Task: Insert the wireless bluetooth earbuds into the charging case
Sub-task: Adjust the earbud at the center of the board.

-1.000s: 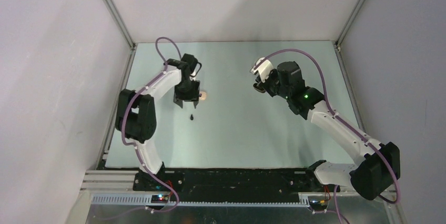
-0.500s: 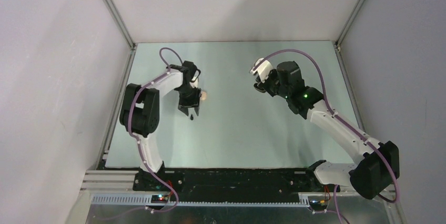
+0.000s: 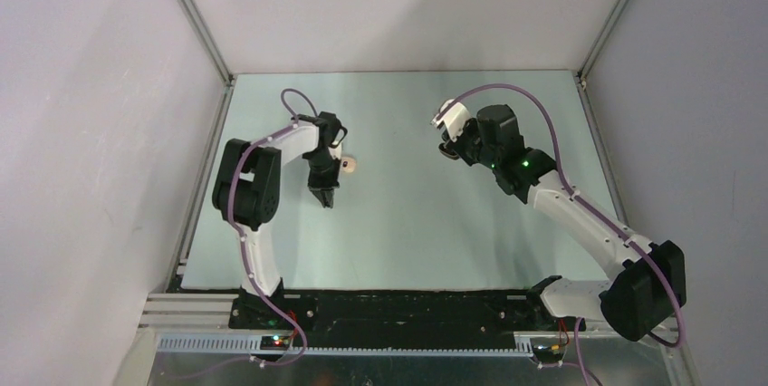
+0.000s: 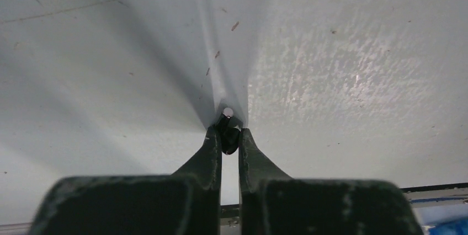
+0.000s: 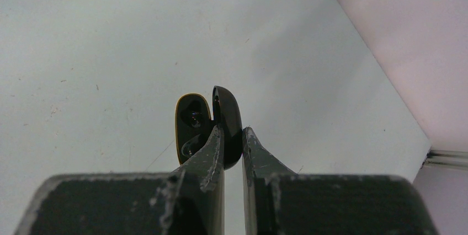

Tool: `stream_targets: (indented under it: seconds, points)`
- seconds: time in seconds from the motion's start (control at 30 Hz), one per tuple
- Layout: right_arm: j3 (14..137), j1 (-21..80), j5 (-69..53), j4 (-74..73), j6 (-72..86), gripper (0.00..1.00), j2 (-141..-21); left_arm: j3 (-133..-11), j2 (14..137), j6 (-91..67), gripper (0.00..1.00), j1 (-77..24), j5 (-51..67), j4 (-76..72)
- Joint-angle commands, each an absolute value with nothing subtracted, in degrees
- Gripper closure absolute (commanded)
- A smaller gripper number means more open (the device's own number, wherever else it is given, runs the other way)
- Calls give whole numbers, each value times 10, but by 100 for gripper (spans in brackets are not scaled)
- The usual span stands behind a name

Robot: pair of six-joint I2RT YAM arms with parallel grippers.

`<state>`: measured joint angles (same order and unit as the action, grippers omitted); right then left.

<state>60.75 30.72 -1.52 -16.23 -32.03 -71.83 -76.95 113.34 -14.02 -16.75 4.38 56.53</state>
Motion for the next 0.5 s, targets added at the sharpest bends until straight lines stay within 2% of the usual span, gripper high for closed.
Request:
stream_targets:
  seconds: [0.0,0.23,0.37,0.47]
  points:
    - [623,303,-13,-147,-326,100,-721,-781,1146,-92,99,-171,52,548]
    - [622,293,-23,-158,-327,100,-719,-758,1064,94,100,-216,139,565]
    - [623,288,-26,-157,-325,100,-715,-724,1015,325,100,-290,120,583]
    - [623,285,-25,-155,-322,100,-711,-711,1013,422,100,-327,89,590]
